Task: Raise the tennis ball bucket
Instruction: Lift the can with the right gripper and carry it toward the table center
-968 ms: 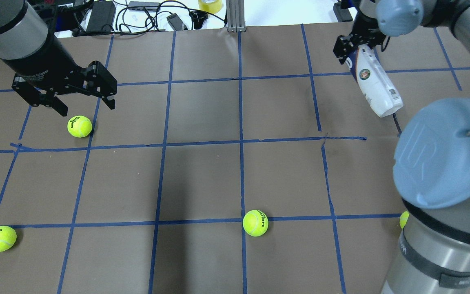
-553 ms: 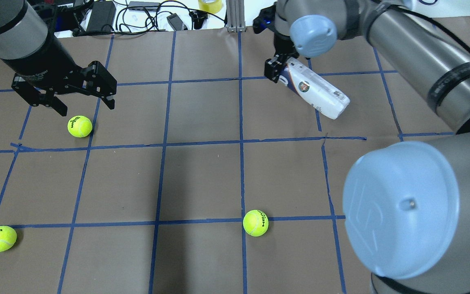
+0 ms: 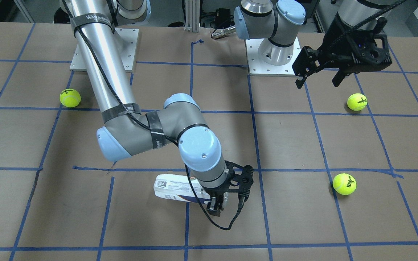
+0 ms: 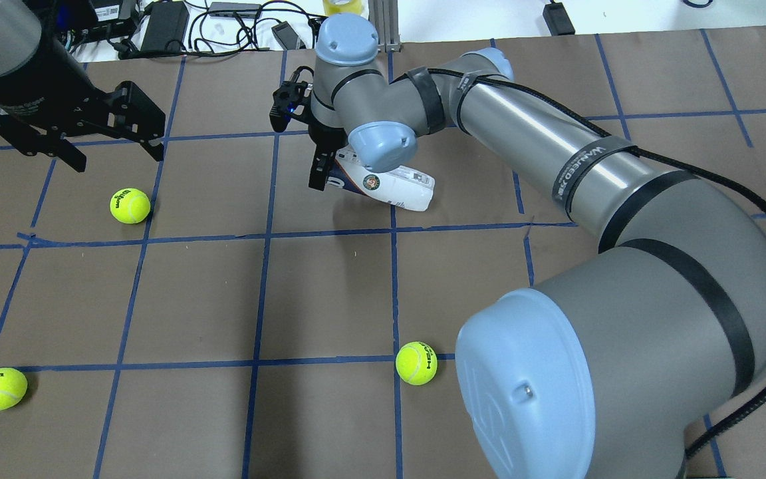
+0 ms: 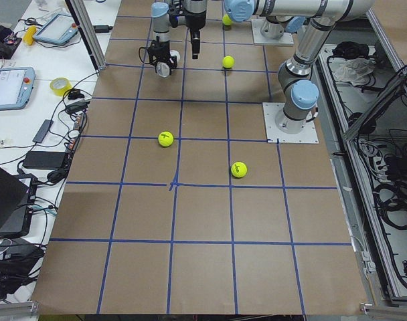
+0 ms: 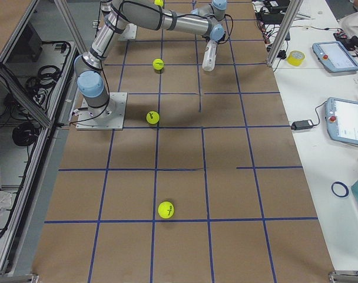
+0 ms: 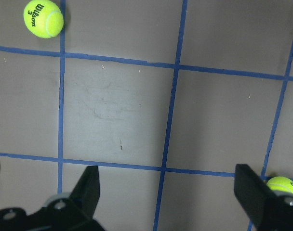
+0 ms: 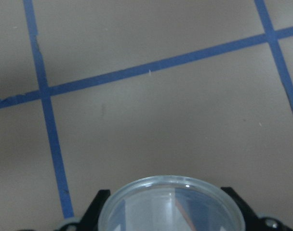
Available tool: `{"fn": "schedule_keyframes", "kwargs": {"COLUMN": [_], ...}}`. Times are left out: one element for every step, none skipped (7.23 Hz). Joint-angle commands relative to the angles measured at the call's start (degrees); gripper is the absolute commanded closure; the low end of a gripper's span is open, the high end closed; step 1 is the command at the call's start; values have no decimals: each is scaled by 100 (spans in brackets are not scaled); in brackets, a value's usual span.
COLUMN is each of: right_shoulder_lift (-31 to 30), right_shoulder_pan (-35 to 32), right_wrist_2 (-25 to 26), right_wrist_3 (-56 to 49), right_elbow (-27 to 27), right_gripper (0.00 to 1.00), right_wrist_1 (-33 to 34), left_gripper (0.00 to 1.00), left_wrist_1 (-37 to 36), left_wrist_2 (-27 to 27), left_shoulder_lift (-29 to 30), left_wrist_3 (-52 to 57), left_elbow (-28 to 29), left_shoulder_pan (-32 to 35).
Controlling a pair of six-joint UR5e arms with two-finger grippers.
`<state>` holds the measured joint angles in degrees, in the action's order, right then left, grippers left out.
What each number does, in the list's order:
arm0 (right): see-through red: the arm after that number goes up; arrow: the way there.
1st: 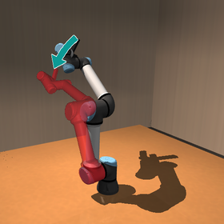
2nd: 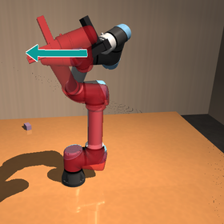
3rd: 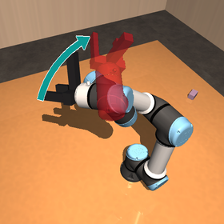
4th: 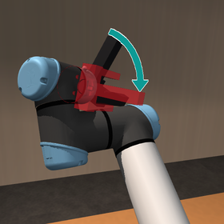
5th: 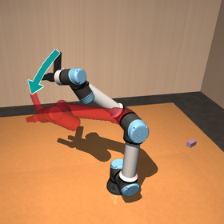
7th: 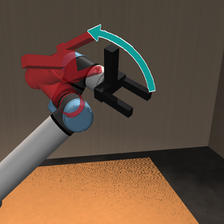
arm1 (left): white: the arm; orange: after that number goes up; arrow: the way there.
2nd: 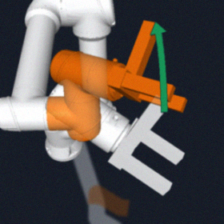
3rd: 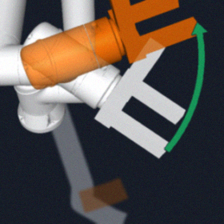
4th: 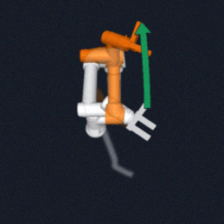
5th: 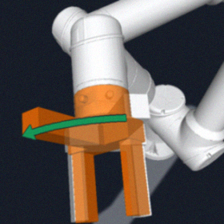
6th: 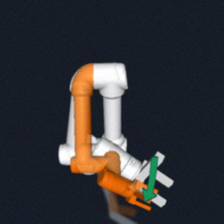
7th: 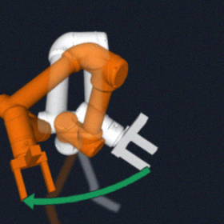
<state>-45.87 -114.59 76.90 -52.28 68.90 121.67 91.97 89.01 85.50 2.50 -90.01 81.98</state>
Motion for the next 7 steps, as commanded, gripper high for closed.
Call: {"fn": "schedule_keyframes", "kwargs": {"right_shoulder_lift": [43, 34, 34, 34, 43, -35, -245], "right_shoulder_pan": [-160, -229, -239, -230, -239, -230, -134], "right_wrist_2": [1, 53, 62, 62, 1, -34, -34], "right_wrist_3": [-237, -291, -300, -231, -204, -125, 75], "right_elbow": [44, 70, 71, 88, 97, 71, 106], "right_gripper": [37, 7, 0, 0, 0, 0, 1], "right_wrist_1": [380, 845, 788, 857, 780, 788, 579], "left_gripper": [0, 0, 0, 0, 0, 0, 0], "left_wrist_1": [-3, -4, -4, -4, -4, -47, -361], "left_wrist_2": [-42, -42, -42, -42, -16, 11, -7], "left_shoulder_lift": [10, 19, 19, 19, 28, 54, 107], "left_wrist_3": [49, 49, 49, 49, 49, 49, 49], "left_elbow": [27, 18, 18, 18, 10, 10, -51], "left_shoulder_pan": [-120, -120, -120, -129, -129, -129, -138]}}
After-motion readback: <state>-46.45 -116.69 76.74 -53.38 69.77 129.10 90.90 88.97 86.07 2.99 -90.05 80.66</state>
